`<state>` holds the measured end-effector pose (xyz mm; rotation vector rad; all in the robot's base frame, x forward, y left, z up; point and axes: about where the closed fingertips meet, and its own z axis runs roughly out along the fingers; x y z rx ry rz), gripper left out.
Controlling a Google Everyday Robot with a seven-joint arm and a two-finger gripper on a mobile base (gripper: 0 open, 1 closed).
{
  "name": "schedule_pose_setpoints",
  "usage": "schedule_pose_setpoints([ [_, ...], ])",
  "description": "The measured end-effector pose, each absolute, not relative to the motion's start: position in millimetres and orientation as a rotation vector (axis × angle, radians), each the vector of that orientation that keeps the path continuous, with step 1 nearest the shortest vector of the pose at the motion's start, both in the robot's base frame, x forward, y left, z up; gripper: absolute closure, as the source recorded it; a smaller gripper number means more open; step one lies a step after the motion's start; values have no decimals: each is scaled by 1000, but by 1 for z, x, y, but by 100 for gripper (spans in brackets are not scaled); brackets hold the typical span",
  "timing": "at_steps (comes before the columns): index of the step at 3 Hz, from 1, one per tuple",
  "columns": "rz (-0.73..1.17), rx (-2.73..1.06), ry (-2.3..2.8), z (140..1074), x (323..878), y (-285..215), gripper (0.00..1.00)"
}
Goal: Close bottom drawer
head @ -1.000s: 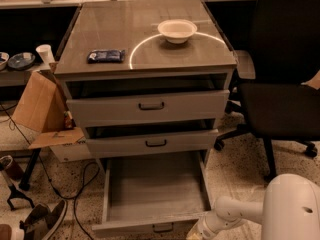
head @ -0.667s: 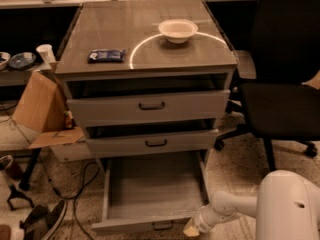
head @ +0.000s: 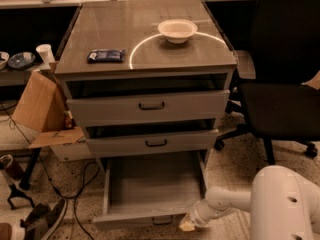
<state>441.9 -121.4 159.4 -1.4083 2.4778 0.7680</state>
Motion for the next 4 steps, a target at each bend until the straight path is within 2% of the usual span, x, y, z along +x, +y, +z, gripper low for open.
schedule_pose_setpoints([
  [1, 768, -1408, 2478, 159, 441, -122, 34],
  [2, 727, -1424, 2466, 162, 466, -111, 11],
  [3, 726, -1424, 2466, 162, 465, -111, 0],
  [4, 682, -1426, 2462, 164, 487, -105, 0],
])
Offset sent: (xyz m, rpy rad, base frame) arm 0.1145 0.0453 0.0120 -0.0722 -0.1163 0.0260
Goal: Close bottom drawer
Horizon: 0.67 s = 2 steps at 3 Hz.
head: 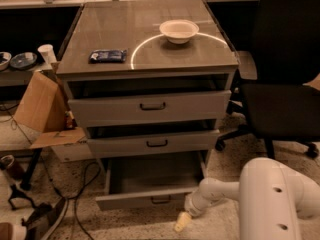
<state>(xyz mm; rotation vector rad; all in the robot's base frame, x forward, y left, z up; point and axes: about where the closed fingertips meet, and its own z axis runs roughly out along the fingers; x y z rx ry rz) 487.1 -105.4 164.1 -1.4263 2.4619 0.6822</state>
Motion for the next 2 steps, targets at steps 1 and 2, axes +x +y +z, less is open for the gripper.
schedule_pose_setpoints([
  [1, 629, -1431, 2453, 166, 521, -96, 0],
  [2, 580, -1426, 2451, 168, 548, -90, 0],
])
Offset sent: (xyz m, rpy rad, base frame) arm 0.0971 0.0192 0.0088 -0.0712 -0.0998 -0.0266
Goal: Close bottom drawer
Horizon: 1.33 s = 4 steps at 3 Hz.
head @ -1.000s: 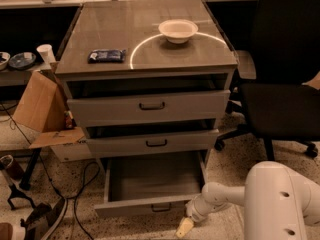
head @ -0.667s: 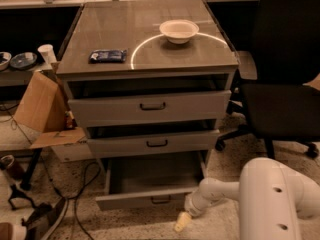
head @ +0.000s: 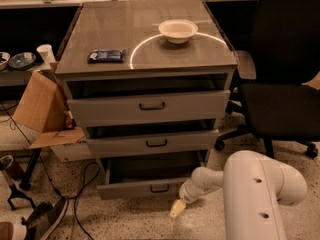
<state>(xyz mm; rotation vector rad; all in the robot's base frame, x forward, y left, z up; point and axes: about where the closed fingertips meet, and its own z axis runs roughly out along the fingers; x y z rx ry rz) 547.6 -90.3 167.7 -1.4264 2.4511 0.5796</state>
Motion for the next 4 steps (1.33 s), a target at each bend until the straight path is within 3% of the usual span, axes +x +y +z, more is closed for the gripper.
schedule_pose_setpoints([
  [1, 534, -1403, 2473, 168, 561, -92, 19],
  [4, 371, -1282, 2584, 161, 591, -122, 89],
])
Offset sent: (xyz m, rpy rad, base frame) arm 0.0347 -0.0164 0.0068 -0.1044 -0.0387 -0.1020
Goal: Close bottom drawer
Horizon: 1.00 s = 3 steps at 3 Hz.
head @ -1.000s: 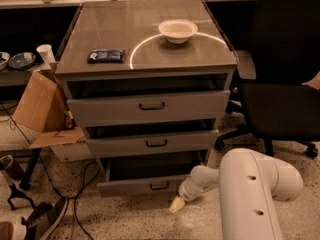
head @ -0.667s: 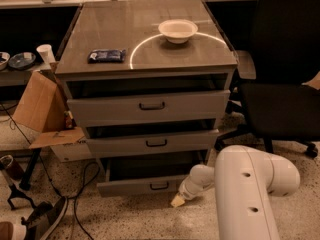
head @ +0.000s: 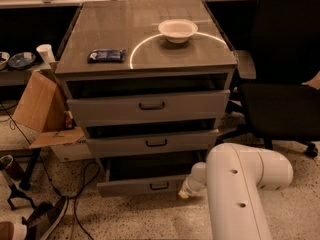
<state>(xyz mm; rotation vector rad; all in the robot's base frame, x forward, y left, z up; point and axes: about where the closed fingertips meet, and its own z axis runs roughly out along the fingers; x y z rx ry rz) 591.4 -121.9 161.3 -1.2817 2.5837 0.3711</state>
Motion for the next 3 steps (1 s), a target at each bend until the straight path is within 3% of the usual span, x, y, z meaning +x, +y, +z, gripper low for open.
schedule_pose_setpoints([
  [1, 342, -1244, 2598, 149, 615, -133, 100],
  [2, 337, -1245, 2586, 148, 626, -132, 100],
  [3, 336, -1257, 2540, 151, 646, -128, 81],
])
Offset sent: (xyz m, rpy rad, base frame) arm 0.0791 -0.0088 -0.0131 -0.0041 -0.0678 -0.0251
